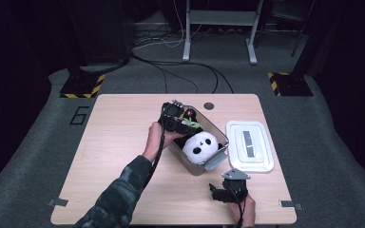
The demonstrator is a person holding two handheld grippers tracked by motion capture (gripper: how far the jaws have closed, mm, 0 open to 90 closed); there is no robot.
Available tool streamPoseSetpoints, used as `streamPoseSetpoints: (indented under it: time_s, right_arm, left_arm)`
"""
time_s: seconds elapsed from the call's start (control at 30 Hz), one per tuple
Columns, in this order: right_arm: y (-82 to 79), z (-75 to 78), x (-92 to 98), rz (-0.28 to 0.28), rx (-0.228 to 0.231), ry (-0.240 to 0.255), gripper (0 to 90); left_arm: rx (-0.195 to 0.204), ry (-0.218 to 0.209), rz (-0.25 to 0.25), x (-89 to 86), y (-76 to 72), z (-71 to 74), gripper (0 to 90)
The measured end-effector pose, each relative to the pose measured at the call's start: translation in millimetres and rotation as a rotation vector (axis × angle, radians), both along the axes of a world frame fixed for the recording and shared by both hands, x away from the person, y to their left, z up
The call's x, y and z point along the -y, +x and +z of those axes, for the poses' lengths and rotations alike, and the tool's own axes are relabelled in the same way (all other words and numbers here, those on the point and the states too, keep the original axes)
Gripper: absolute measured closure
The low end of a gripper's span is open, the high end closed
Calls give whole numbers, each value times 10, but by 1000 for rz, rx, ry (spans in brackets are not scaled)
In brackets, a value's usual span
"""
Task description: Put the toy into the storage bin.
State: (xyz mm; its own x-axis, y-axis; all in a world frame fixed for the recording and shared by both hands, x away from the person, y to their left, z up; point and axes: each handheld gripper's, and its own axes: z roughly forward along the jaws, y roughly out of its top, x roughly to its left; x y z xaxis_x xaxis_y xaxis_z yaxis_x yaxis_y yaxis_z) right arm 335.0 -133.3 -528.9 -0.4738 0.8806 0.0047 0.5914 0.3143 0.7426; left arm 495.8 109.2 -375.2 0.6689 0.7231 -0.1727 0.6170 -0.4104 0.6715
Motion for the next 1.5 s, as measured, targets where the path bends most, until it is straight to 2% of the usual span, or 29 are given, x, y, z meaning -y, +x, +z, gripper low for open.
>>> streamPoseSetpoints:
  time_s: [0.07,0.13,0.2,0.23,0.3,0.33,0.37,0.53,0.57,0.63,0.7,0.83,0.9,0.93,1.0,1.03,1.07,1.1,1.13,1.17,1.2,1.23,1.27,1.3,1.33,1.37,1.4,1.47,1.5]
  right_arm:
    - [-1,0,-2,-3,0,0,148]
    - [-2,0,-1,-1,-1,0,149]
    - [-2,0,-1,-4,0,0,149]
    - [-2,0,-7,-13,0,5,150]
    - [-1,0,-5,-11,2,3,150]
    - [-2,1,2,-2,0,-2,150]
    - [-2,1,2,-2,0,-2,150]
    - [-2,0,2,-2,1,-2,150]
    - [-2,1,2,-1,0,-3,149]
    - [-2,0,1,-3,1,-2,150]
    - [-2,0,1,-2,1,-2,150]
    - [-2,0,1,-2,1,-3,150]
    - [-2,0,0,-2,1,-3,150]
    - [-2,0,0,-2,1,-3,150]
    - [-1,0,0,-2,1,-3,150]
    - [-1,0,0,-2,1,-3,150]
    - [-1,0,0,-2,1,-3,150]
    - [-1,0,0,-2,1,-3,150]
    - [0,0,0,-2,1,-3,150]
    - [0,0,0,-2,1,-3,150]
    - [0,0,0,-2,1,-3,150]
    - [-1,0,0,-1,1,-5,150]
    - [-1,0,-7,-7,1,-1,149]
    - [0,-1,-10,-12,2,1,149]
    - [-2,-1,-10,-10,1,2,149]
    - [-3,0,-10,-9,1,-2,149]
    - [-3,0,-10,-9,1,-2,149]
    - [-2,-1,-10,-8,1,0,149]
    - [-2,0,-9,-7,0,0,149]
  left_arm:
    - [42,10,-4,-80,-101,52,180]
    - [54,15,-6,-111,-135,62,152]
    - [69,8,-9,-183,-194,71,149]
    - [89,10,-11,-264,-258,74,141]
    - [98,8,-7,-309,-290,71,135]
    - [117,7,6,-411,-347,53,126]
    - [117,7,6,-411,-347,53,119]
    - [137,13,47,-671,-484,-44,102]
    - [142,36,60,-773,-537,-94,101]
    - [141,33,72,-817,-563,-127,95]
    - [138,54,84,-913,-609,-188,89]
    - [135,73,122,-1103,-697,-355,80]
    - [120,86,147,-1248,-737,-522,78]
    - [120,86,147,-1248,-737,-522,78]
    - [113,113,169,-1354,-762,-652,77]
    - [136,157,205,-1409,-797,-762,78]
    - [151,170,221,-1438,-814,-832,76]
    - [151,170,221,-1438,-814,-832,76]
    - [161,185,247,-1502,-833,-978,76]
    - [159,179,263,-1529,-839,-1053,75]
    - [159,179,263,-1529,-839,-1053,75]
    - [141,179,284,-1583,-850,-1180,74]
    - [141,179,284,-1583,-850,-1180,74]
    - [129,174,297,-1621,-863,-1293,74]
    - [129,174,297,-1621,-863,-1293,75]
    - [106,179,306,-1659,-874,-1397,75]
    - [106,179,306,-1659,-874,-1397,75]
    - [97,155,310,-1683,-890,-1481,75]
    - [108,141,322,-1692,-908,-1497,64]
